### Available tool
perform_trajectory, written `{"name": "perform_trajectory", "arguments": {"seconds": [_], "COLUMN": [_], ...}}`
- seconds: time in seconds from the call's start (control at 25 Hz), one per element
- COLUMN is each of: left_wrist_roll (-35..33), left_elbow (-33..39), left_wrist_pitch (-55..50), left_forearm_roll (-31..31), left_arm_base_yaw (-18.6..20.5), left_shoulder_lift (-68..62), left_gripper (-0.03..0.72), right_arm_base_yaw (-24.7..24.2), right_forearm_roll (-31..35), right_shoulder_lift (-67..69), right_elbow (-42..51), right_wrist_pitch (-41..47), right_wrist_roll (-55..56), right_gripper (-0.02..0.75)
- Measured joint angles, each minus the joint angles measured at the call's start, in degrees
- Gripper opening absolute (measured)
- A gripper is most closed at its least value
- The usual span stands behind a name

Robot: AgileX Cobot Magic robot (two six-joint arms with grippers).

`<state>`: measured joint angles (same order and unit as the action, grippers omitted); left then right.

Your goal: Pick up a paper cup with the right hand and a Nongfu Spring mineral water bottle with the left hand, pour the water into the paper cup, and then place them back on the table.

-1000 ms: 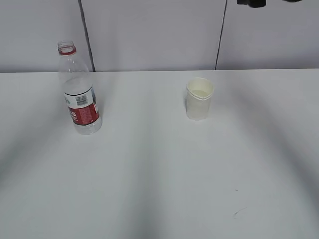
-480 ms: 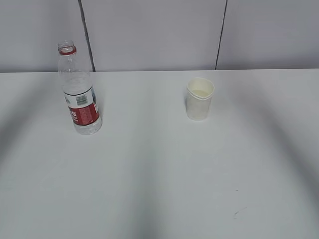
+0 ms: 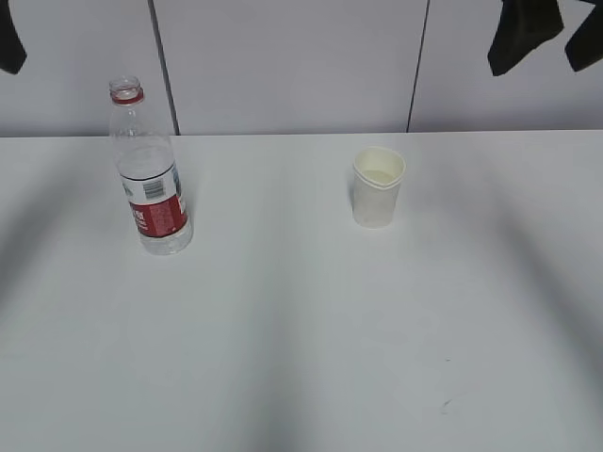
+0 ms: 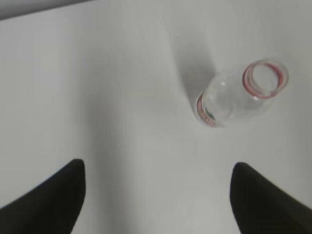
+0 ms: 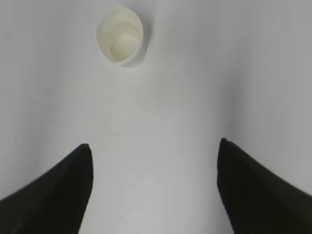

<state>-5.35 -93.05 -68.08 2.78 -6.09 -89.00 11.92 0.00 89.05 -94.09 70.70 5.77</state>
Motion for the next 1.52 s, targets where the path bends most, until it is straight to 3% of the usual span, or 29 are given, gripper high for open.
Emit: {"name": "perform_trajectory", "arguments": {"seconds": [0.28,0.56,0.76,1.12,1.52], "left_wrist_roll": [4.71,8.16,8.32,8.42,8.48], "left_elbow": [0.0,1.79,9.18,27.34,40.07], "left_wrist_pitch": [-3.42,-3.36,-3.3,-3.54,-4.06], "left_forearm_roll": [2.67,1.35,1.33,3.11,3.08], "left_arm_base_yaw": [0.0,0.0,0.0,0.0,0.0], "left_shoulder_lift": [-0.04,0.29,5.38,26.76,49.53], "left_gripper": [0.554,0.554,0.554,0.554,0.554], "right_arm_base_yaw": [0.0,0.0,0.0,0.0,0.0], "right_forearm_roll": [0.87,0.0,0.0,0.32,0.53], "right_shoulder_lift": [0.82,0.82,-3.14,-19.84,-41.67], "right_elbow": [-0.04,3.84,11.49,27.58,41.24], "right_wrist_pitch": [0.75,0.75,0.75,0.75,0.75], "right_wrist_roll": [0.7,0.78,0.78,0.68,0.68], "right_gripper": [0.59,0.59,0.59,0.589,0.589]}}
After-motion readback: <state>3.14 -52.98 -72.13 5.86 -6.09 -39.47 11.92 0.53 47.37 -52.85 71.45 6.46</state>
